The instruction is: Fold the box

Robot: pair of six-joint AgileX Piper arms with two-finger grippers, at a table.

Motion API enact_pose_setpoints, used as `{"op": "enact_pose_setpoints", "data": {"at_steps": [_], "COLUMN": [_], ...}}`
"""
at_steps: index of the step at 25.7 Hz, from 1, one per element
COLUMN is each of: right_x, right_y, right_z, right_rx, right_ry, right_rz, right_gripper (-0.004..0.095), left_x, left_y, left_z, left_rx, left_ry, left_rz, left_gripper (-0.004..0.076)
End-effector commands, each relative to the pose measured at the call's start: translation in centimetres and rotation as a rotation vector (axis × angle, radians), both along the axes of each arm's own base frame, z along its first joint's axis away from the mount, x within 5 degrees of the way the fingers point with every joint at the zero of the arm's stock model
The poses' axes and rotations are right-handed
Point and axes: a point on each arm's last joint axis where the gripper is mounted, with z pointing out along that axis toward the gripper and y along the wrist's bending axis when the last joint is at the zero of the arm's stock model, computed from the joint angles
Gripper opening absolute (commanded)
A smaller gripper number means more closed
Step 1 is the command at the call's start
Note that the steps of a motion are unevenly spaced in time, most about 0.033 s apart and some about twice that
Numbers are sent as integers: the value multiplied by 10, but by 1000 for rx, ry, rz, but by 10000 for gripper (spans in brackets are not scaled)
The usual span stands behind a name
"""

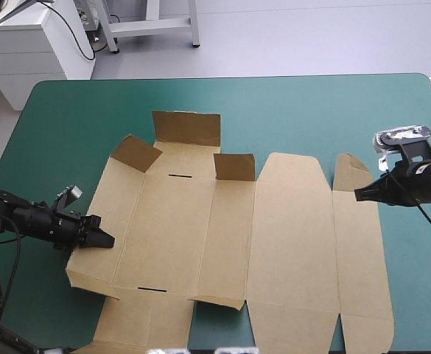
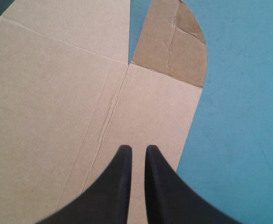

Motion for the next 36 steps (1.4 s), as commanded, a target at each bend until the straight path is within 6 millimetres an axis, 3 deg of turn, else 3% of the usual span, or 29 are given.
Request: {"op": "enact_pose_setpoints", "data": {"at_steps": [1,6,8,11,15,24,36], "right_x": [-2,-2,-2,-2,-2,-2,-2], "right_y": [-1,-1,-1,-1,-1,-1,0], "right_z": [14,14,14,14,14,14,14], "right_rx": [-4,-4,-4,-4,5,10,12], "right_ry": [-76,-79,-79,-79,-75,-74,-75], "right_rz": [-5,-6,-6,-6,-17,-21,-21], "right_gripper": [87,87,87,87,87,87,87], "left_x": [7,32,51,83,107,116,90], "left_y": [3,6,-5,-41,-90,-161,-246], "left_z": [17,46,71,111,154,202,217], "left_rx": [38,83,128,318,527,724,928], "left_ry": [-72,-220,-349,-611,-896,-1307,-1658], "left_rz": [-60,-122,-214,-414,-561,-651,-918], "left_gripper": [-8,-8,-8,-8,-8,-8,-8]}}
